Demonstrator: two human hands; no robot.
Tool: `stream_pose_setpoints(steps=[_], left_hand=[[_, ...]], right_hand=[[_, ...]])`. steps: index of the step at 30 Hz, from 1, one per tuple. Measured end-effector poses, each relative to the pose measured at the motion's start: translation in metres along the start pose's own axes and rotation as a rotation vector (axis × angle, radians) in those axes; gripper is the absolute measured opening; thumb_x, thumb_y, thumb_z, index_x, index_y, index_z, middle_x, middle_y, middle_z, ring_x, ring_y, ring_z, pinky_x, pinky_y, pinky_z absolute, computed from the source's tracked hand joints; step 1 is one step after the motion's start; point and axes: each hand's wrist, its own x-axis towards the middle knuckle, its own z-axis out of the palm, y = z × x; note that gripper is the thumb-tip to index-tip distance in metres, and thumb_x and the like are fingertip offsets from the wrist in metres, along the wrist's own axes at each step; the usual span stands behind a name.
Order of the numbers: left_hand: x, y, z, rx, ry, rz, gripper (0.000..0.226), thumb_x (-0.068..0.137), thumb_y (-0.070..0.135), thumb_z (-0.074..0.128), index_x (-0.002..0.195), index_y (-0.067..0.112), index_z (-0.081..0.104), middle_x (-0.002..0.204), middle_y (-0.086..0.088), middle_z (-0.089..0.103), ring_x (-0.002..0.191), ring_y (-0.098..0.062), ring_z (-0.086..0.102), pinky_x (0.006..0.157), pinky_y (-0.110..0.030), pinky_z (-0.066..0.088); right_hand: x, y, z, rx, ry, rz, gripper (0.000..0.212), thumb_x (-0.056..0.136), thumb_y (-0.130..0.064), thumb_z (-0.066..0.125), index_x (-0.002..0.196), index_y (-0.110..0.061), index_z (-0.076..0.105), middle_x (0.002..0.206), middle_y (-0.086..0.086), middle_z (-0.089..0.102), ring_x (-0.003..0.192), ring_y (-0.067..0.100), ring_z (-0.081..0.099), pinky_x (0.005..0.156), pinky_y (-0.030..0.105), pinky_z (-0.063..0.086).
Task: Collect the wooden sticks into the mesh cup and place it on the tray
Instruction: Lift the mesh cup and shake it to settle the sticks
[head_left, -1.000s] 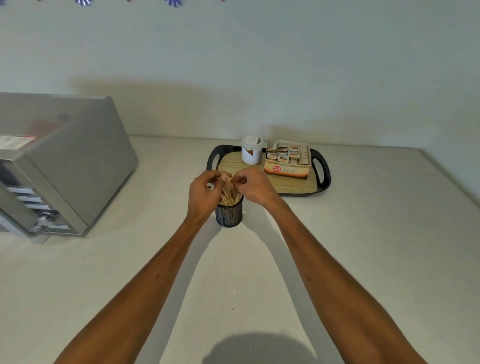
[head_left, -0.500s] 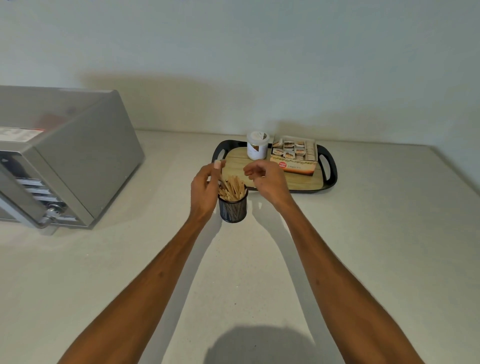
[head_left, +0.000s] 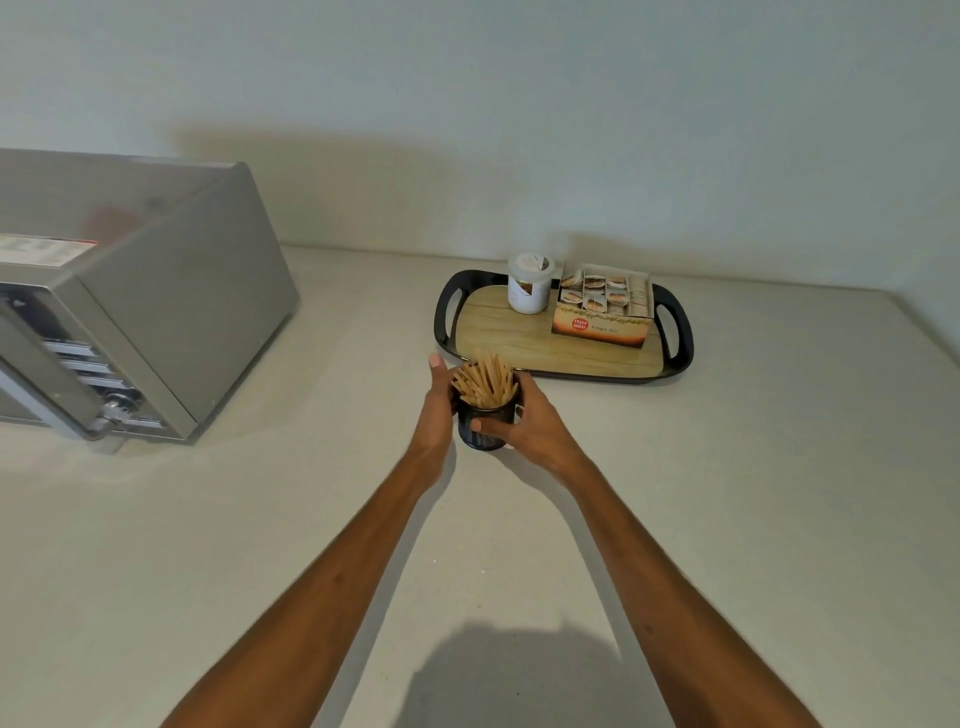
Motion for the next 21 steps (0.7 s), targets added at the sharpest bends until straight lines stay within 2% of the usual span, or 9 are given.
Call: stream_pose_setpoints(steps=[2,4,8,12,13,15,17,19,21], left_hand=[[-0.016,-0.007,0.007,0.01,-0.006,0.028,0.075,0.1,0.079,0.016,0.121,0.038,0.076,0.124,0.015,0.078,0.114,0.003,0.072,0.115,-0.028,0.047],[-0.034,-0.016,0.015,0.004,-0.013,0.072,0.085,0.095,0.086,0.021,0.127,0.032,0.078,0.125,0.008,0.08,0.119,-0.003,0.073,0.114,-0.031,0.048],[-0.067,-0.036,0.037,-0.024,-0.036,0.118,0.084,0.098,0.088,0.025,0.134,0.031,0.075,0.131,0.002,0.078,0.127,-0.013,0.071,0.116,-0.039,0.048],[-0.098,-0.061,0.055,-0.042,-0.034,0.055,0.081,0.099,0.088,0.023,0.14,0.036,0.07,0.135,0.005,0.076,0.129,-0.015,0.072,0.102,-0.028,0.06],[-0.105,-0.068,0.06,-0.041,-0.044,0.029,0.085,0.097,0.09,0.023,0.143,0.035,0.069,0.137,0.006,0.076,0.13,-0.016,0.071,0.102,-0.031,0.061],[-0.117,-0.075,0.067,-0.058,-0.051,-0.008,0.098,0.088,0.097,0.025,0.147,0.031,0.066,0.141,0.006,0.073,0.134,-0.016,0.069,0.116,-0.042,0.053],[-0.12,-0.073,0.072,-0.08,-0.057,-0.016,0.103,0.081,0.103,0.028,0.144,0.033,0.069,0.14,0.006,0.074,0.133,-0.014,0.069,0.121,-0.042,0.048],[-0.121,-0.07,0.074,-0.093,-0.069,-0.018,0.099,0.08,0.104,0.028,0.138,0.037,0.072,0.139,0.006,0.075,0.133,-0.014,0.069,0.121,-0.042,0.046],[-0.123,-0.072,0.074,-0.099,-0.079,-0.046,0.097,0.079,0.105,0.027,0.133,0.04,0.076,0.137,0.004,0.076,0.132,-0.017,0.07,0.122,-0.047,0.046]], right_hand=[[-0.016,0.004,-0.007,-0.003,0.009,0.002,0.088,0.078,-0.028,0.095,0.151,-0.023,0.048,0.147,-0.002,0.061,0.136,0.02,0.057,0.114,0.036,0.049],[-0.039,0.008,-0.015,-0.008,0.017,0.003,0.086,0.077,-0.027,0.096,0.148,-0.023,0.049,0.145,-0.003,0.062,0.135,0.018,0.058,0.114,0.034,0.049],[-0.091,0.011,-0.031,-0.054,0.055,0.001,0.086,0.076,-0.035,0.096,0.148,-0.027,0.049,0.146,-0.006,0.06,0.134,0.014,0.056,0.109,0.025,0.046],[-0.136,0.027,-0.039,-0.087,0.083,-0.013,0.085,0.077,-0.044,0.094,0.147,-0.035,0.047,0.143,-0.015,0.06,0.13,0.005,0.056,0.108,0.02,0.046],[-0.145,0.032,-0.039,-0.082,0.077,0.007,0.082,0.077,-0.043,0.093,0.145,-0.038,0.047,0.14,-0.02,0.06,0.127,0.0,0.057,0.107,0.017,0.045],[-0.157,0.037,-0.038,-0.061,0.081,0.036,0.08,0.078,-0.043,0.093,0.142,-0.046,0.045,0.132,-0.035,0.057,0.12,-0.014,0.057,0.101,0.006,0.043],[-0.162,0.037,-0.04,-0.06,0.113,0.027,0.082,0.075,-0.05,0.093,0.141,-0.051,0.044,0.126,-0.046,0.054,0.115,-0.026,0.054,0.09,-0.003,0.043],[-0.166,0.034,-0.041,-0.062,0.141,0.013,0.083,0.07,-0.061,0.09,0.138,-0.058,0.043,0.121,-0.055,0.051,0.113,-0.031,0.051,0.083,-0.008,0.042],[-0.172,0.036,-0.04,-0.062,0.138,0.02,0.079,0.069,-0.063,0.09,0.133,-0.066,0.042,0.124,-0.055,0.052,0.117,-0.03,0.051,0.085,-0.006,0.043]])
